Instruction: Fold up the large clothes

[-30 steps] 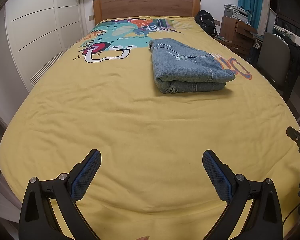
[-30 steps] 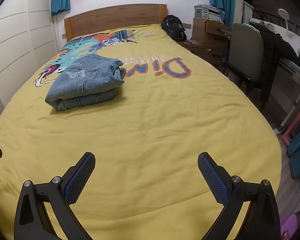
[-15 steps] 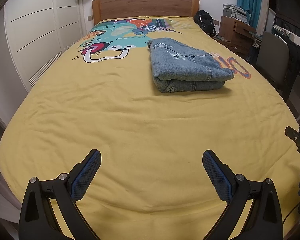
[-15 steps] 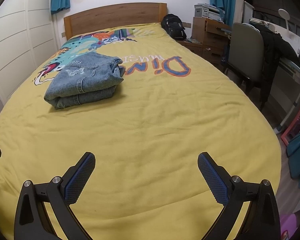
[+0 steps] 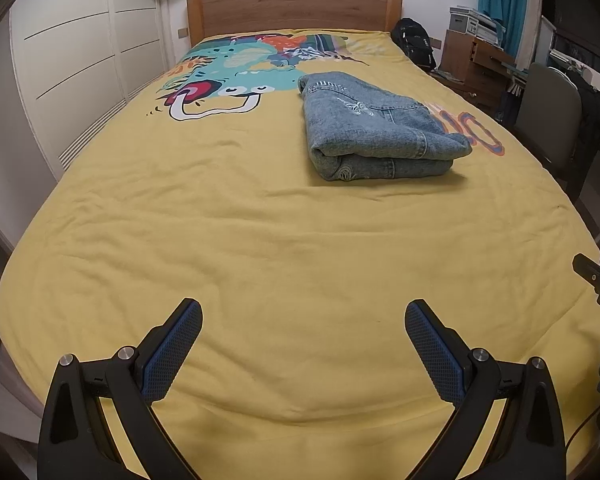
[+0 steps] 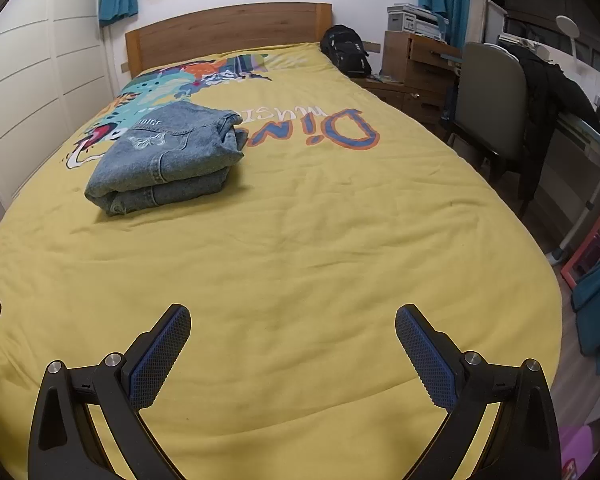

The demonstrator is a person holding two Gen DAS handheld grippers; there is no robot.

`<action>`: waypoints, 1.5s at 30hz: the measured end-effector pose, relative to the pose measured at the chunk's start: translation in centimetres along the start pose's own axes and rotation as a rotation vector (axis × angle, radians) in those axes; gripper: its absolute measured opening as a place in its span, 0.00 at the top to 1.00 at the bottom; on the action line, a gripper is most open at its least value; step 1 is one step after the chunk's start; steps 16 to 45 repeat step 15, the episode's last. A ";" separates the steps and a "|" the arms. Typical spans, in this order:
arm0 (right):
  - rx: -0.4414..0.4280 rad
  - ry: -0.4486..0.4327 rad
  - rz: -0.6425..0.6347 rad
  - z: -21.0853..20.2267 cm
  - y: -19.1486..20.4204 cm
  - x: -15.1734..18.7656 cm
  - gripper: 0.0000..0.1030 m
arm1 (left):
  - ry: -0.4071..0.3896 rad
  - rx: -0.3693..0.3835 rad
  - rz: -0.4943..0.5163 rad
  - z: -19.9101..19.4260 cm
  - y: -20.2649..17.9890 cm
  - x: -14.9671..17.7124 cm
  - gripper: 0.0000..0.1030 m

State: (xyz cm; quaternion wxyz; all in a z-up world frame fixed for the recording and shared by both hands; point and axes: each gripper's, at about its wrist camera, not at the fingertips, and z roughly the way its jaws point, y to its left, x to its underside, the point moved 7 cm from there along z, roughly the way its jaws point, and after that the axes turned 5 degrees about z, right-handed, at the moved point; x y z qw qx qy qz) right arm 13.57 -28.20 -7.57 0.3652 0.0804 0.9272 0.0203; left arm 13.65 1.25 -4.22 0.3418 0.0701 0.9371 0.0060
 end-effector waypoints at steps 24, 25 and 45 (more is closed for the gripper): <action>0.003 0.007 0.005 0.2 -0.4 0.1 0.01 | 0.018 -0.006 -0.005 0.3 0.3 0.3 0.03; 0.003 0.007 0.005 0.2 -0.4 0.1 0.01 | 0.018 -0.006 -0.005 0.3 0.3 0.3 0.03; 0.003 0.007 0.005 0.2 -0.4 0.1 0.01 | 0.018 -0.006 -0.005 0.3 0.3 0.3 0.03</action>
